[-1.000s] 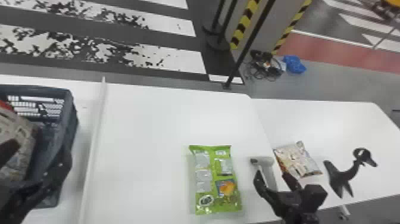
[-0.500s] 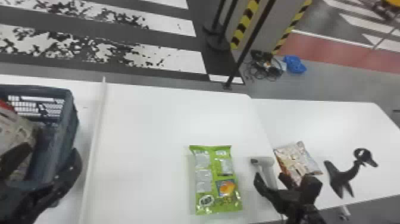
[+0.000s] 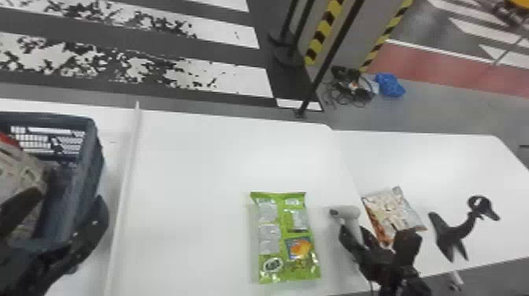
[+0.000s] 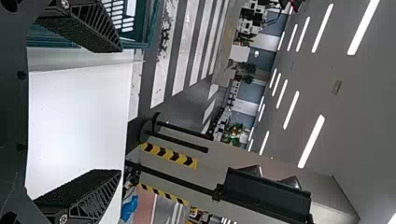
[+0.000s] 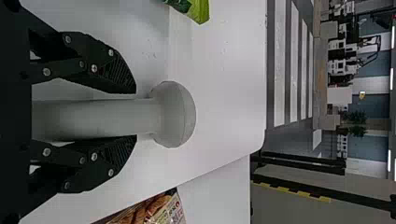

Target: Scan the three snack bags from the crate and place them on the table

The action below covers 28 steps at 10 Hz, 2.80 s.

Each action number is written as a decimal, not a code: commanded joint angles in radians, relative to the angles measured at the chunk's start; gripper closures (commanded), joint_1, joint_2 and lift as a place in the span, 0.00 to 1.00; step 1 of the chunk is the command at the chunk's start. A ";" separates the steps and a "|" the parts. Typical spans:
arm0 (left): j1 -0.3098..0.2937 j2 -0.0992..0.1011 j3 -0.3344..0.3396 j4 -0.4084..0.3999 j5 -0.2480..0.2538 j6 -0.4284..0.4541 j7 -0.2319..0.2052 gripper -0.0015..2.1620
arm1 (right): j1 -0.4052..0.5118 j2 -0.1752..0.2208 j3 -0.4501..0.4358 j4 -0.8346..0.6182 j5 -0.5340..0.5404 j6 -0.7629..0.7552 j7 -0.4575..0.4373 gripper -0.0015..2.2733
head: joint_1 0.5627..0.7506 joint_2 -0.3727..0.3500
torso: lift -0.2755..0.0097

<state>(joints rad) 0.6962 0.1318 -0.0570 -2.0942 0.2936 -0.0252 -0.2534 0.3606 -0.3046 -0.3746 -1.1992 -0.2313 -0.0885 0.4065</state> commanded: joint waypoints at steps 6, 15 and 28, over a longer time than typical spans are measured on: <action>0.013 0.009 0.003 -0.024 -0.008 0.006 0.014 0.03 | 0.215 0.144 -0.067 -0.424 -0.117 0.066 -0.051 0.97 | 0.70 0.03 | 0.84; 0.025 0.008 -0.001 -0.020 -0.004 -0.009 0.011 0.03 | 0.327 0.252 0.112 -0.729 -0.138 0.235 -0.100 0.97 | 0.70 0.10 | 0.84; 0.000 0.015 0.057 0.068 0.084 -0.098 -0.052 0.03 | 0.192 0.252 0.332 -0.726 0.152 0.490 -0.337 0.97 | 0.70 0.41 | 0.84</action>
<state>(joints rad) 0.6988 0.1473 -0.0010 -2.0280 0.3767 -0.1234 -0.3049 0.5526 -0.0512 -0.0390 -1.9243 -0.0838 0.3906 0.0690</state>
